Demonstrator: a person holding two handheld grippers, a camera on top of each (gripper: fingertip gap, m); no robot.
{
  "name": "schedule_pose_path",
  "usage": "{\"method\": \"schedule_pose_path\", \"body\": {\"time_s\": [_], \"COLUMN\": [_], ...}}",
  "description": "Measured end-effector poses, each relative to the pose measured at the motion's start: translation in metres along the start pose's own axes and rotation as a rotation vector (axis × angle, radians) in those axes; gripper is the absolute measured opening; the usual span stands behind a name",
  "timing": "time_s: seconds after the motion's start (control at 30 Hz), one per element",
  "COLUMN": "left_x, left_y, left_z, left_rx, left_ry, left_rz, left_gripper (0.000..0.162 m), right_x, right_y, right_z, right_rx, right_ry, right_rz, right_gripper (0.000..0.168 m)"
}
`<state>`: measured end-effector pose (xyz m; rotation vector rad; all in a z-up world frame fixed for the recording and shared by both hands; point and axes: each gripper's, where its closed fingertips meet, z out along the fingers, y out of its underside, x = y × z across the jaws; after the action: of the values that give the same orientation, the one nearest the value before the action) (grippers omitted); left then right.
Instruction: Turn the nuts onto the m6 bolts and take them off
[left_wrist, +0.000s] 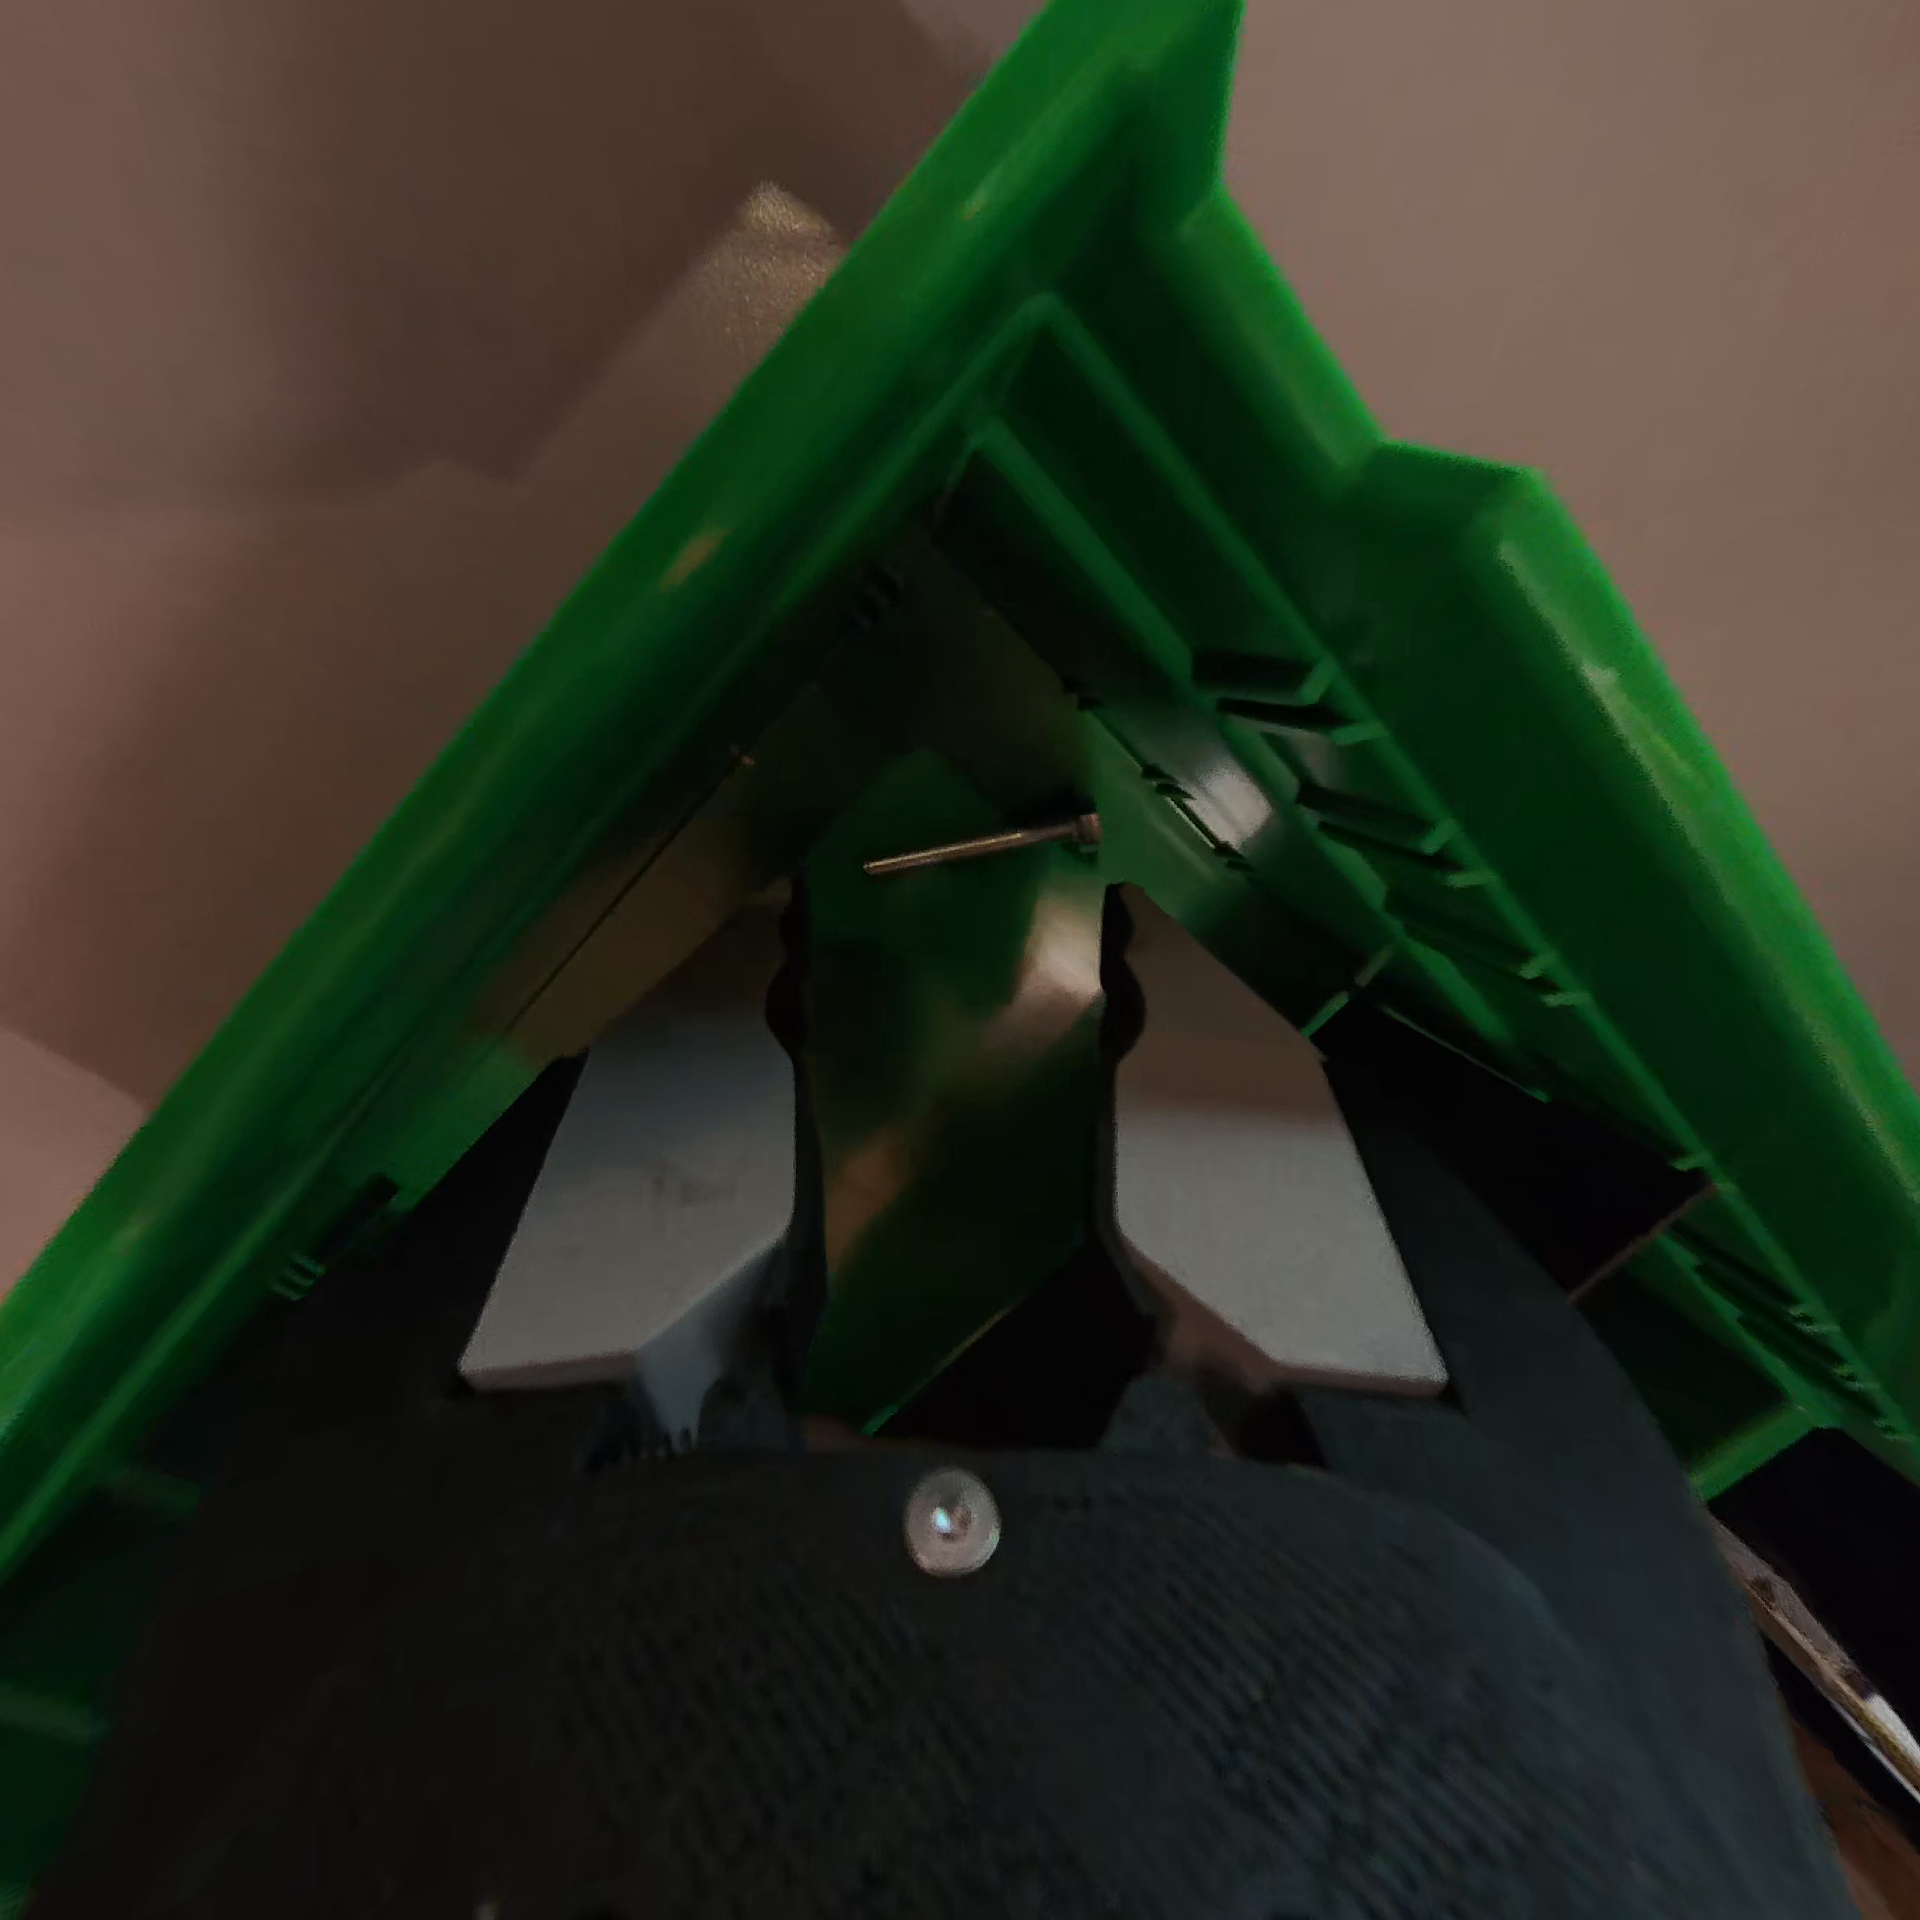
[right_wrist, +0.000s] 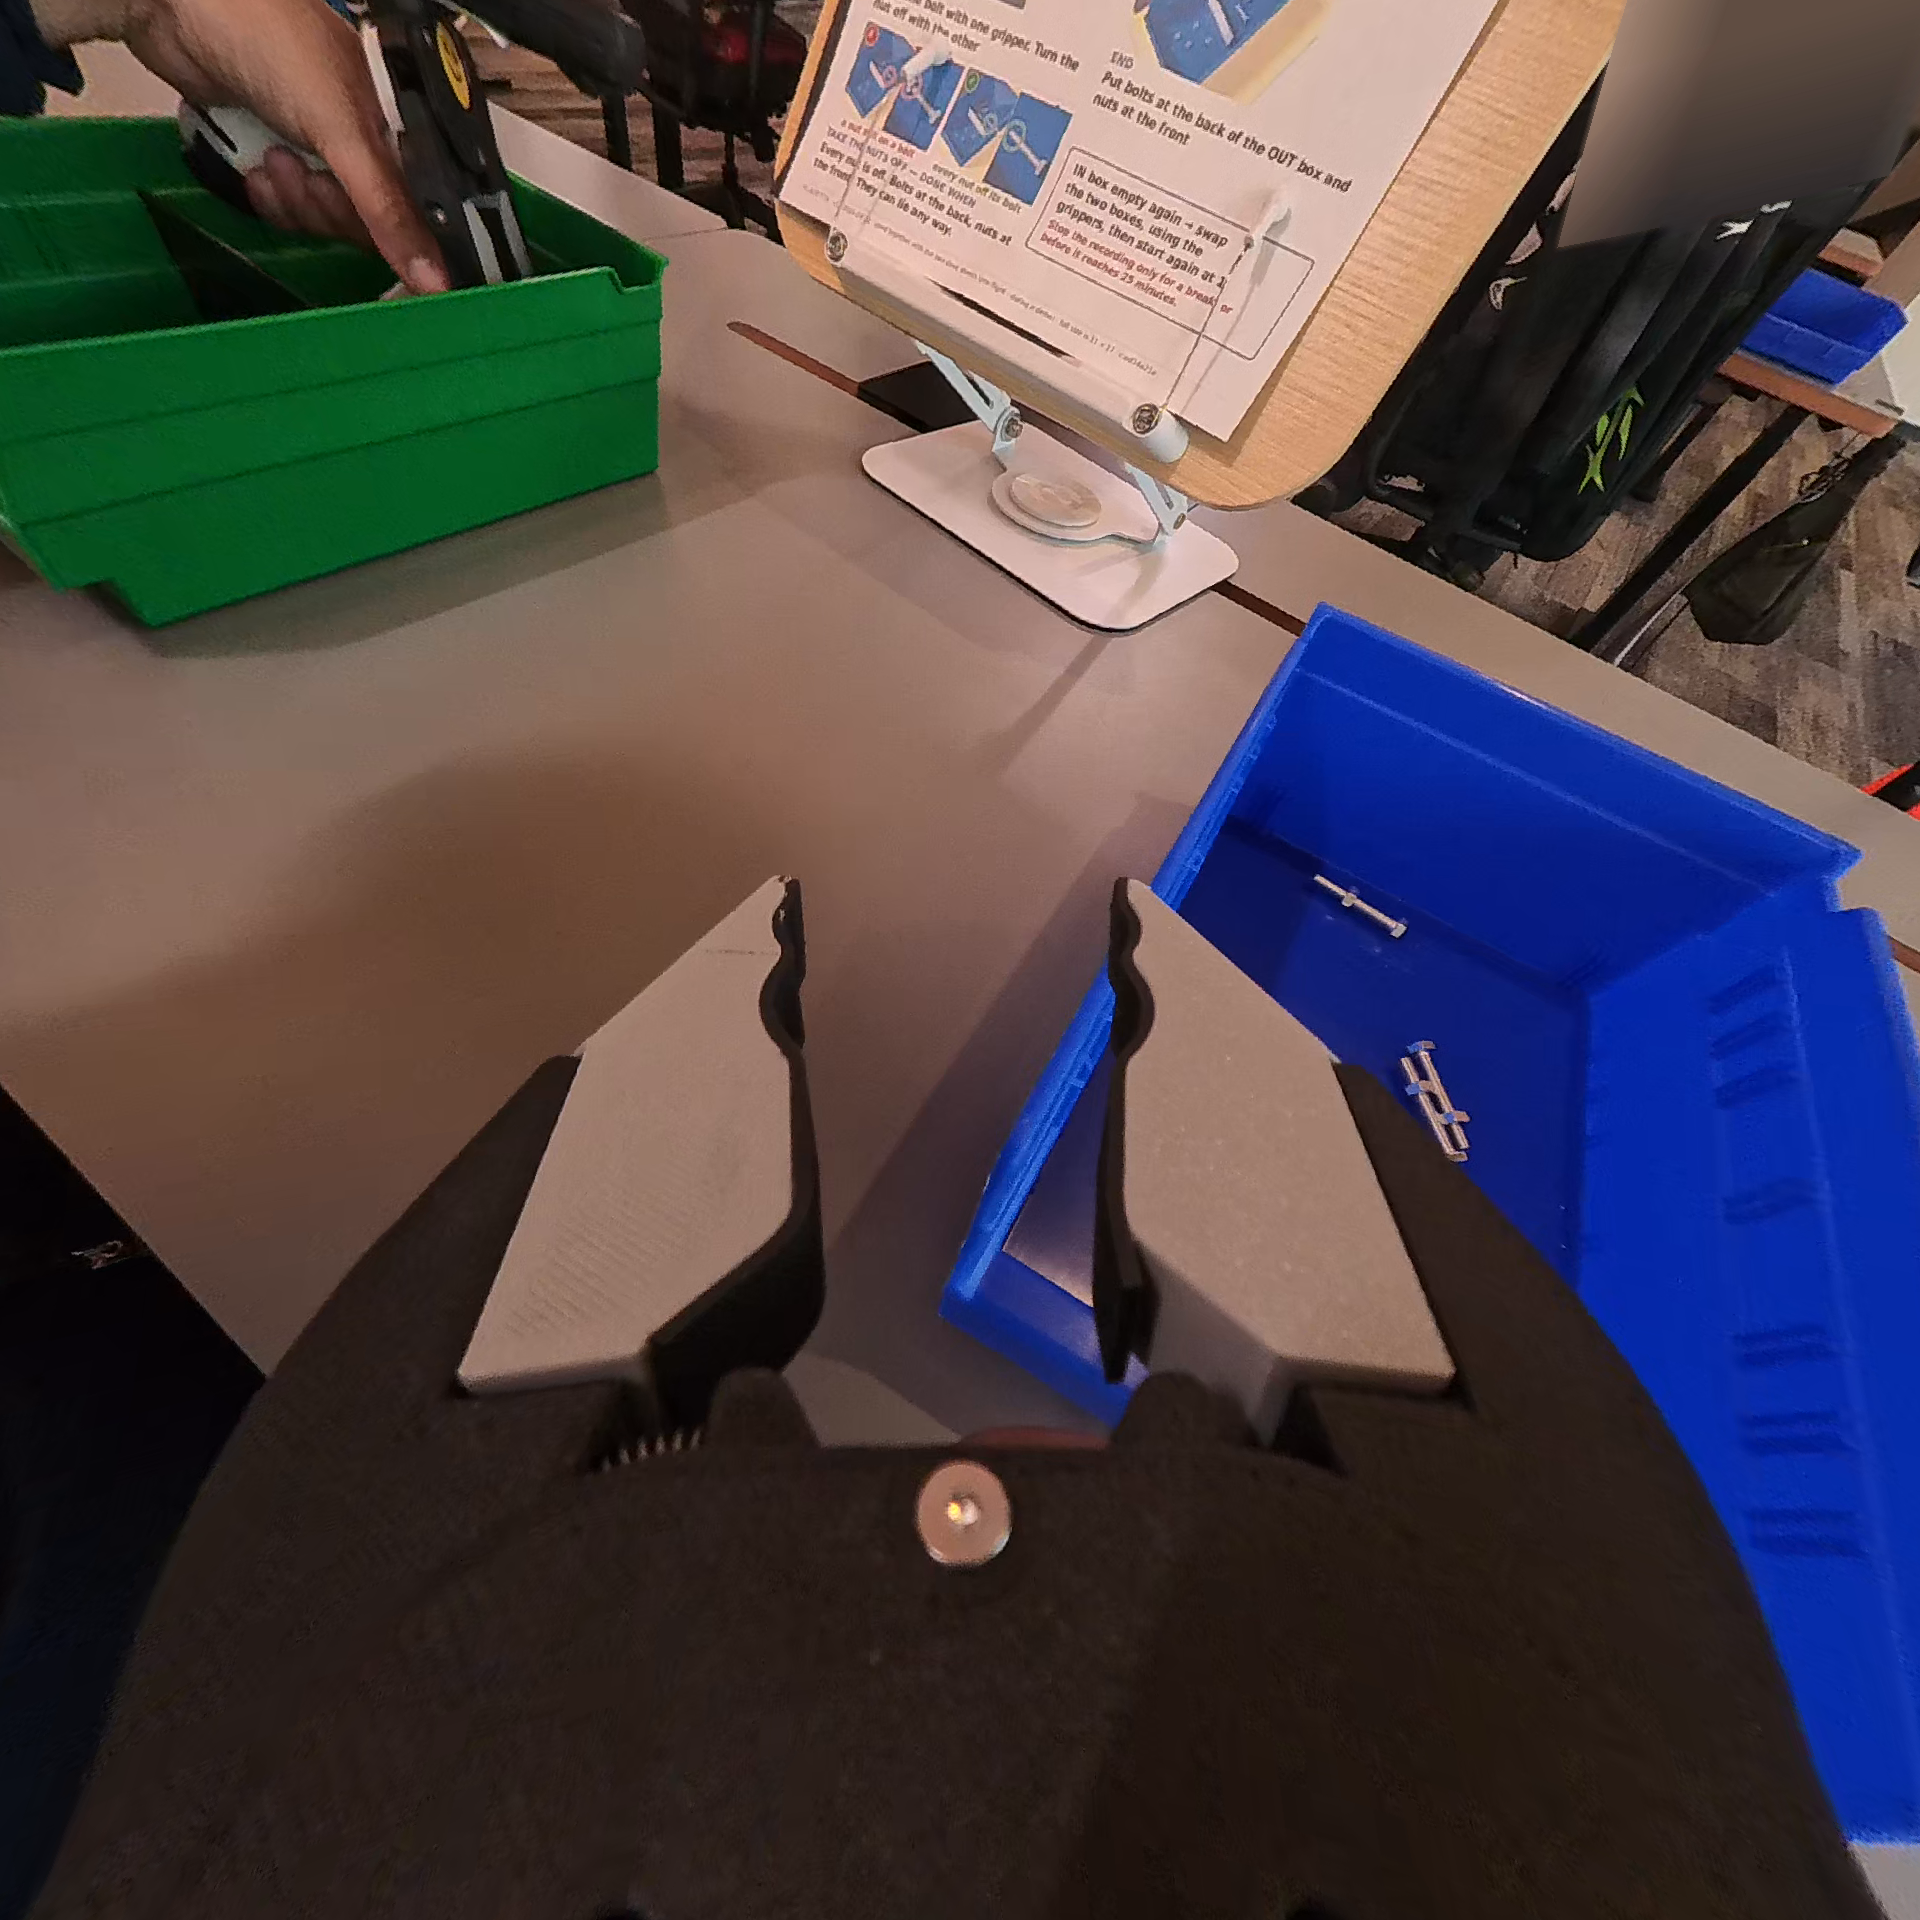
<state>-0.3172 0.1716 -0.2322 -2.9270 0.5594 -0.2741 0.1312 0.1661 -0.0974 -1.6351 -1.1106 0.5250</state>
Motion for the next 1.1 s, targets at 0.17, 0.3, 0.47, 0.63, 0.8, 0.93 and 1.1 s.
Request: {"method": "schedule_pose_path", "body": {"time_s": [0.17,0.3,0.47,0.63,0.8,0.93,1.1], "left_x": [0.001,-0.003,0.003,0.003,0.002,0.003,0.005], "left_y": [-0.003,-0.004,-0.005,-0.005,-0.004,-0.003,-0.004], "left_z": [0.0,0.001,0.002,0.003,0.003,0.003,0.003], "left_rx": [0.021,0.027,0.028,0.021,0.021,0.018,0.027], "left_ry": [-0.001,-0.036,-0.047,-0.063,-0.077,-0.084,-0.074], "left_rz": [-0.053,-0.094,-0.108,-0.121,-0.123,-0.122,-0.121], "left_gripper": [0.052,0.046,0.057,0.058,0.049,0.039,0.026], "right_x": [-0.001,-0.001,-0.003,-0.003,0.0,0.001,0.0], "right_y": [0.0,0.0,0.0,0.001,0.004,0.004,0.005], "right_z": [-0.001,-0.002,-0.002,-0.005,-0.011,-0.013,-0.013], "right_rx": [0.007,0.014,0.028,0.037,0.045,0.052,0.054], "right_ry": [-0.004,-0.009,-0.018,-0.021,-0.015,-0.013,-0.019], "right_rz": [0.001,0.001,0.004,0.005,0.016,0.017,0.021], "right_gripper": [0.056,0.056,0.056,0.056,0.056,0.056,0.056]}}
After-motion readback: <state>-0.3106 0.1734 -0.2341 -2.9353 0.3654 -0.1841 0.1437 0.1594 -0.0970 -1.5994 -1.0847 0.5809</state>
